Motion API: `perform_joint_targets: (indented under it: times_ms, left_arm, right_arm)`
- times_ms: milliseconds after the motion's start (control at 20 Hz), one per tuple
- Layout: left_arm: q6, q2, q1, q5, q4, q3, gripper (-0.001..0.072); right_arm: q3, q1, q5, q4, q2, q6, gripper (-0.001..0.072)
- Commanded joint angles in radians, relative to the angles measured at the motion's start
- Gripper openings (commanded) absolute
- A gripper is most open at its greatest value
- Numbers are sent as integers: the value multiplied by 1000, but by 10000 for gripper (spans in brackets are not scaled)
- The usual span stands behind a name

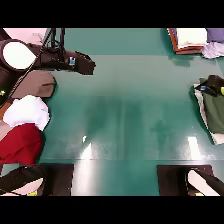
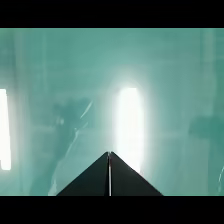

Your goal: Fold the shirts.

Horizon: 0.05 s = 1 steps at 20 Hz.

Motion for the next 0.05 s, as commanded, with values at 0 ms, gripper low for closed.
perform_joint_targets:
  times_ms: [0]
  left_arm:
    - [0,0,0,20,0,0,24]
  right_arm:
    - [0,64,-5,4,1,-5,23]
